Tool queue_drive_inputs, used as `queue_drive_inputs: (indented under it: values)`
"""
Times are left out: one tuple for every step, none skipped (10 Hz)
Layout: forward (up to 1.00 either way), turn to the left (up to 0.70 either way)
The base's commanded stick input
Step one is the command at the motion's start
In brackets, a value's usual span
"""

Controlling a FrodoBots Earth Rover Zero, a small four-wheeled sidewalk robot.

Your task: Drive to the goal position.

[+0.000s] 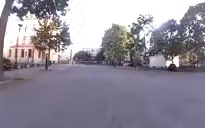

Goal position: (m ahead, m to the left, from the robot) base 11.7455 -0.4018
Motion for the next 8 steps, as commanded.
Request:
queue_drive_inputs:
  values:
    - [0.7, 0.0]
    - [0.7, 0.0]
    - [0.7, 0.0]
    - [0.7, 0.0]
    - [0.7, 0.0]
    - [0.7, 0.0]
    - [0.7, 0.0]
    - [0.7, 0.0]
